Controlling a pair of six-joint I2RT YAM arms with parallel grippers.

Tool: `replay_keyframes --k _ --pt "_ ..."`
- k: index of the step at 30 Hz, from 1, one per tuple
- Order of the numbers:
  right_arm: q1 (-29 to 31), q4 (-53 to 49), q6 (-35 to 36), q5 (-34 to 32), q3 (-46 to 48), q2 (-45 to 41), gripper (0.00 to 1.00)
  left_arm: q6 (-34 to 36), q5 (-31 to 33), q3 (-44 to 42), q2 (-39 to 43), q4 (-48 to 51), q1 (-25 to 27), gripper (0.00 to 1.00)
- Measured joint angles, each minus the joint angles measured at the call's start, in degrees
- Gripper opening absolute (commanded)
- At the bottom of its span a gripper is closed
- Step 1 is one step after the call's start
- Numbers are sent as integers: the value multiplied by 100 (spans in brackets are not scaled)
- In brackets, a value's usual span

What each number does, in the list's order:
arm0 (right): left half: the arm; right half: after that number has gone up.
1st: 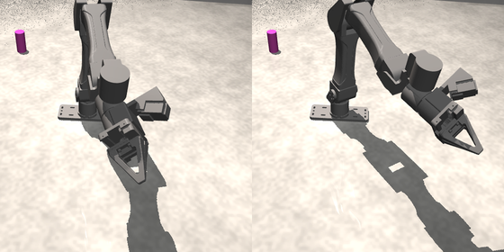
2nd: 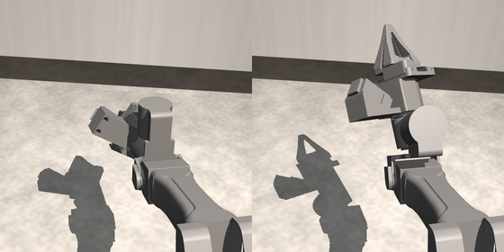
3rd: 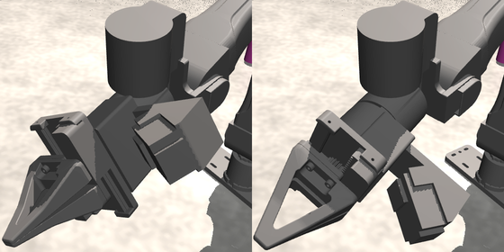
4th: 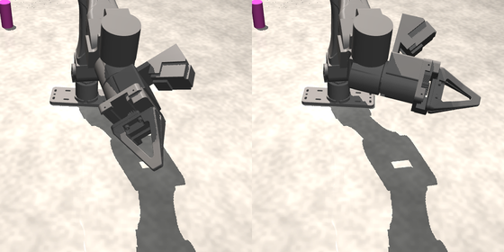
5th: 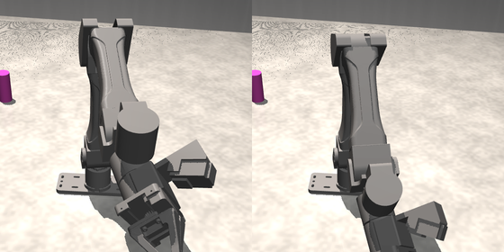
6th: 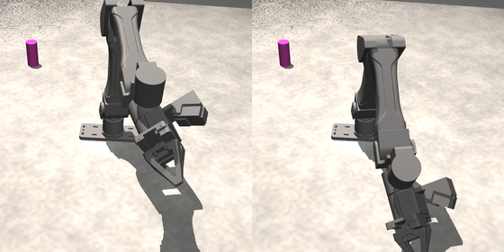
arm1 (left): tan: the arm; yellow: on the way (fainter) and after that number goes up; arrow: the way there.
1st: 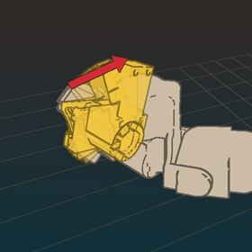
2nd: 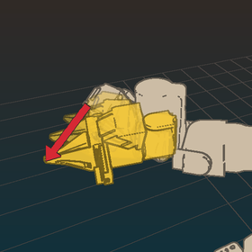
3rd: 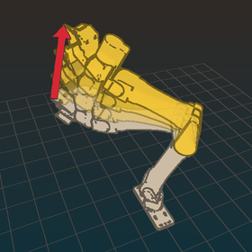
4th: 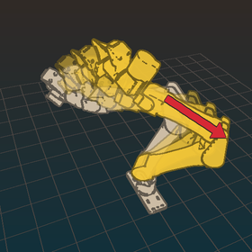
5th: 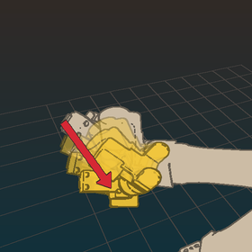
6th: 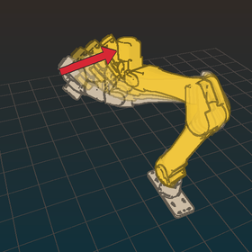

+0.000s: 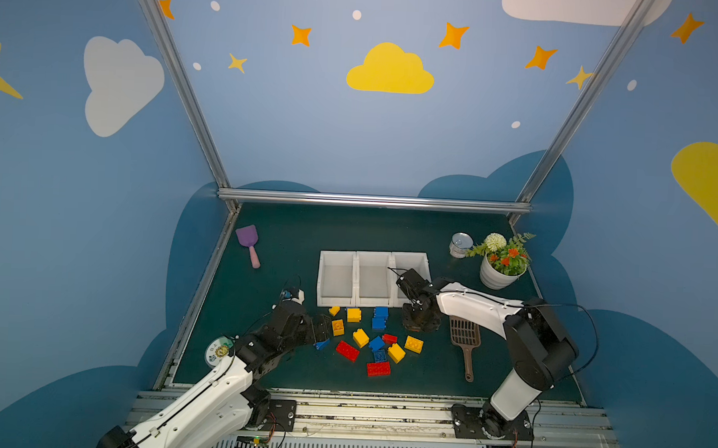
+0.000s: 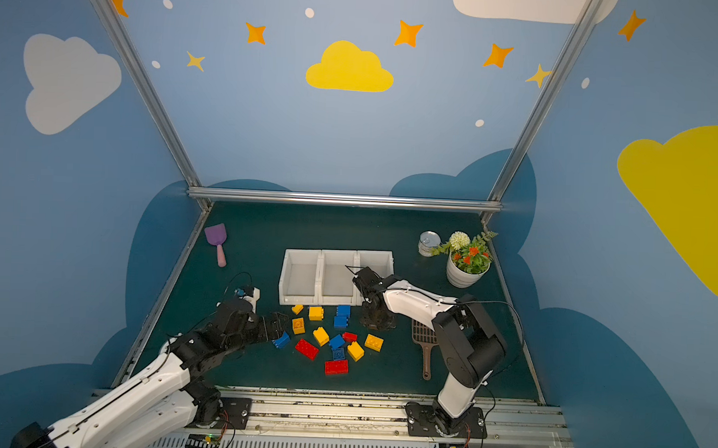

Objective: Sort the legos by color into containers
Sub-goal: 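Reach both grippers toward the bricks and grasp a red brick with the right gripper, then lift the red brick and drop it into the compartment farthest along with the right gripper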

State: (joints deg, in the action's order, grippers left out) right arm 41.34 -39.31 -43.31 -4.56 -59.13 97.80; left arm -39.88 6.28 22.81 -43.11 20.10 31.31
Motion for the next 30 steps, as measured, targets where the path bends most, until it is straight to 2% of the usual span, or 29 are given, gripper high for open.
replay_keyframes --k 10,17,23,30 --pt "13 -153 111 -42 175 -577 28 -31 13 -4 555 166 11 99" --pt "-170 -417 798 -168 -745 -1082 27 -31 -2 -4 553 249 22 99" --pt "-487 -380 1342 -153 -1633 -463 27 -31 -35 -4 374 251 22 100" --pt "-765 -474 1475 74 -2277 627 27 -31 -127 -4 332 258 22 99"
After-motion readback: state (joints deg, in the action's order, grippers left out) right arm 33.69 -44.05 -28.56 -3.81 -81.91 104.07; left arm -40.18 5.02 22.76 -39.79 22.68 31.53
